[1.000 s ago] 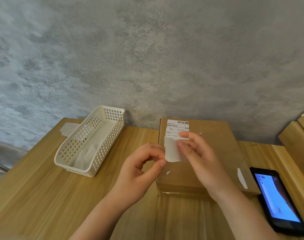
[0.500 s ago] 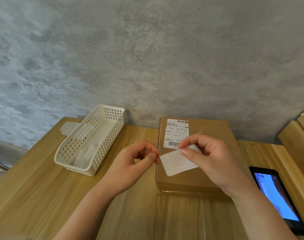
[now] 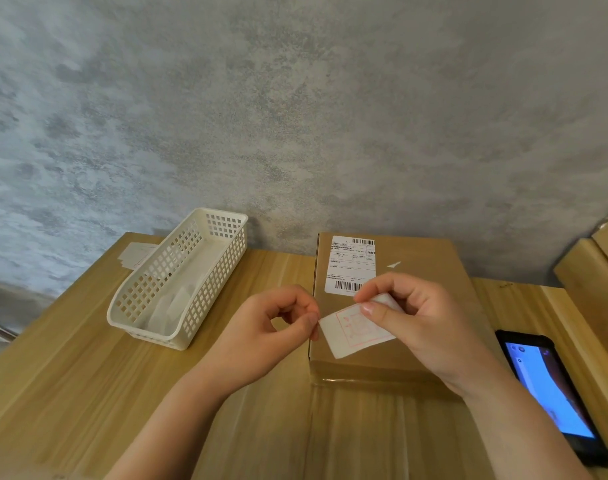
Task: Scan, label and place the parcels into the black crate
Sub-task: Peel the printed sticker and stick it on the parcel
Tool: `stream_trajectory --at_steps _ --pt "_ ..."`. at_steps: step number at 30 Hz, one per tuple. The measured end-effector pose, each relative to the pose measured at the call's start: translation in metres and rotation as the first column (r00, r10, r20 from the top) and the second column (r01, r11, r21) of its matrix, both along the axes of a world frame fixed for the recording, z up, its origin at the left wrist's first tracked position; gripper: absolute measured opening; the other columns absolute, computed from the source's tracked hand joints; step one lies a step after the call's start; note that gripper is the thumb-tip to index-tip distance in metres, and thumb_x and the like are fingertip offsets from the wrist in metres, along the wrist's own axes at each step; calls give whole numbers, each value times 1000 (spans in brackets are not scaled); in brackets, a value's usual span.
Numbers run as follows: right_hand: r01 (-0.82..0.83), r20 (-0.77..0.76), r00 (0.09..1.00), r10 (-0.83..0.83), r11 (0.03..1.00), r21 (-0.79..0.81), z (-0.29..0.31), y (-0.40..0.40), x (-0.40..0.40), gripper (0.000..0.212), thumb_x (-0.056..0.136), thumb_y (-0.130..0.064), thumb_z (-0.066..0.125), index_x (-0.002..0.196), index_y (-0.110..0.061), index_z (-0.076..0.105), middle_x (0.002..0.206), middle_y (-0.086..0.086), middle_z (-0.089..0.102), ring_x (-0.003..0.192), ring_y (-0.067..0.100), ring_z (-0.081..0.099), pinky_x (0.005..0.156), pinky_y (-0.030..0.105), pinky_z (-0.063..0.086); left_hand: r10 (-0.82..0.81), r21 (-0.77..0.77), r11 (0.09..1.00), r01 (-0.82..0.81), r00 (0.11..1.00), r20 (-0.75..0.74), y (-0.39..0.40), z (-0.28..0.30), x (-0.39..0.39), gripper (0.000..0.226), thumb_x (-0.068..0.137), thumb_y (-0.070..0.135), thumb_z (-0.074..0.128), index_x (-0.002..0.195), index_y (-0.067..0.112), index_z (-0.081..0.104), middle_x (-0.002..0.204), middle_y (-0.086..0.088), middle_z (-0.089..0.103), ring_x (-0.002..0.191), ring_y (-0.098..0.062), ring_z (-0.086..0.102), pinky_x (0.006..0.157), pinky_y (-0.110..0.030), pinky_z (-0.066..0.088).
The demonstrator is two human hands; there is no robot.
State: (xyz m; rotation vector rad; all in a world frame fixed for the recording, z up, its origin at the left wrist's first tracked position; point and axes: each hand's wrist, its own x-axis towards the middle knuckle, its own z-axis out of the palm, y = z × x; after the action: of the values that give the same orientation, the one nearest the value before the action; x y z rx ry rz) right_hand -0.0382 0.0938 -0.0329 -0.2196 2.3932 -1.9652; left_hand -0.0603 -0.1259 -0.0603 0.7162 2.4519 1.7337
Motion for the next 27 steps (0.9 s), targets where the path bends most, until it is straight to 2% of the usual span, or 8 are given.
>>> stream_trajectory --at_steps 3,8,12,16,21,23,25,27 --pt "1 4 1000 -2 1000 19 0 1 0 24 90 -7 68 82 -29 75 93 -2 74 97 10 68 74 28 55 -6 -3 1000 6 1000 -5 1 0 0 13 84 31 58 82 22 68 77 0 70 76 -22 64 77 -39 53" --pt "6 2 1000 -6 1000 16 0 2 1 24 90 -6 67 83 -28 75 91 -2 74 95 12 68 71 21 53 -23 1 1000 23 1000 13 2 1 1 16 85 32 58 82 20 67 77 1 70 77 -21 64 78 -38 53" --pt "10 3 1000 -10 1000 14 0 3 1 23 89 -6 68 82 -27 75 90 -3 74 94 11 68 69 18 51 -40 -3 999 40 999 12 3 0 1 13 85 33 59 81 23 67 77 2 70 77 -18 64 76 -30 52" --pt "3 0 1000 -3 1000 20 -1 3 0 24 90 -7 68 83 -28 75 90 -4 74 95 10 68 70 20 52 -44 -8 999 44 999 8 2 -2 0 12 85 33 59 82 24 67 77 3 70 76 -18 63 76 -27 51" --pt "-15 -17 1000 16 999 45 -2 3 0 22 90 -8 68 83 -28 74 90 -7 73 93 5 67 72 18 51 -65 3 998 65 998 2 2 -3 -1 12 86 31 59 82 23 67 77 1 69 76 -19 63 75 -32 53" --pt "10 -75 997 -3 996 90 -5 1 -1 20 89 -8 69 85 -28 73 88 -13 71 90 1 65 73 12 46 -69 37 997 69 998 10 4 -4 -1 12 86 31 59 81 23 66 75 2 68 74 -20 62 73 -33 52" --pt "89 -163 985 -64 984 155 -11 -5 -1 18 88 -13 71 93 -30 68 92 -17 68 93 -1 62 75 8 43 -71 115 991 66 997 39 7 -6 1 11 86 31 59 80 24 66 73 4 64 71 -16 58 69 -28 48" --pt "242 -367 923 -116 916 319 -19 -12 0 17 86 -23 73 98 -29 63 101 -19 63 103 3 58 84 13 41 -59 209 977 45 996 62 11 -8 3 12 86 32 60 80 24 67 72 7 60 69 -11 53 66 -23 44"
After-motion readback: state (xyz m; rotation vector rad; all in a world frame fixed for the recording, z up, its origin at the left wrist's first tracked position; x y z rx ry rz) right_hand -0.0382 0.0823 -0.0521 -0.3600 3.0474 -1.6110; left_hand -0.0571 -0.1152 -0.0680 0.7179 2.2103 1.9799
